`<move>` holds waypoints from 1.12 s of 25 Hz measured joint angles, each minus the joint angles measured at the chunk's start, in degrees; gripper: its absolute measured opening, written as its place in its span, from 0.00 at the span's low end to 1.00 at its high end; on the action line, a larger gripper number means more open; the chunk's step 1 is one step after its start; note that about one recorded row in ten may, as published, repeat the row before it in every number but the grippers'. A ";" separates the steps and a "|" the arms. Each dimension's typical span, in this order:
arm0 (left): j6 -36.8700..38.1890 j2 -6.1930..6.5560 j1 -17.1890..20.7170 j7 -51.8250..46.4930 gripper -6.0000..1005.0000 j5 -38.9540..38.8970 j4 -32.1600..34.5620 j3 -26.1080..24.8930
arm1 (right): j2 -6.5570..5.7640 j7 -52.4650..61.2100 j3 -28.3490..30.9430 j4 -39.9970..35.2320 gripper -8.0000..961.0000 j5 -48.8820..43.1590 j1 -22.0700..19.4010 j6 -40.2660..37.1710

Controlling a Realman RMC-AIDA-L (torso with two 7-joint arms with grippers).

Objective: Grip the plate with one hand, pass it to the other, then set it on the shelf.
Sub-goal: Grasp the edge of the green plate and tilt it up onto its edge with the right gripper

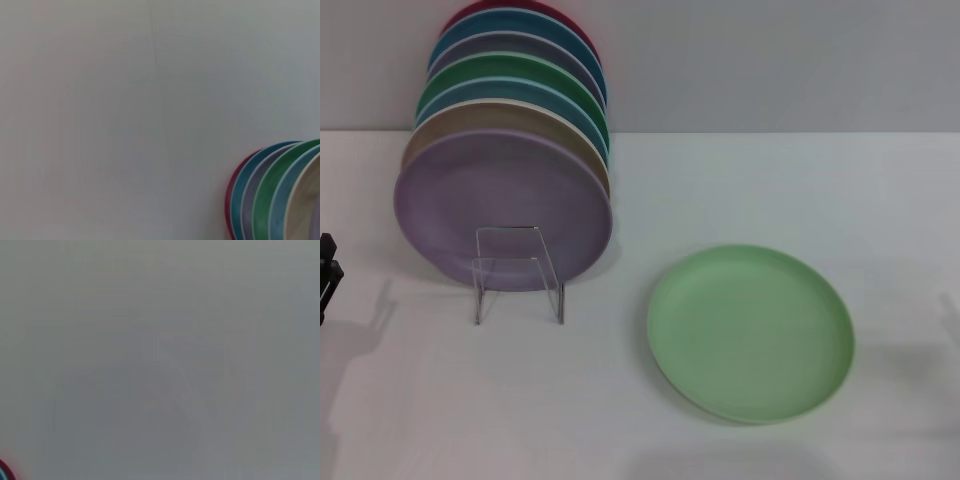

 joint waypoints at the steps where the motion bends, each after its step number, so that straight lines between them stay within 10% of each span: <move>1: -0.01 0.01 0.04 -0.30 0.80 -0.01 -0.04 -0.07 | 0.01 0.00 -0.40 -0.19 0.86 0.00 -0.01 0.54; 12: -0.94 -0.06 -0.91 -0.52 0.79 0.00 -0.62 0.01 | -0.84 24.50 -3.78 15.64 0.85 -5.37 -0.50 -1.60; 19: -1.18 -0.08 -1.13 -0.68 0.79 -0.45 -1.20 -0.19 | -0.94 66.42 -6.11 48.16 0.84 -34.61 0.16 -25.66; 28: -1.17 -0.08 -1.40 -0.67 0.78 -0.63 -1.57 -0.24 | -0.97 111.92 -9.25 68.08 0.83 -81.64 11.00 -21.98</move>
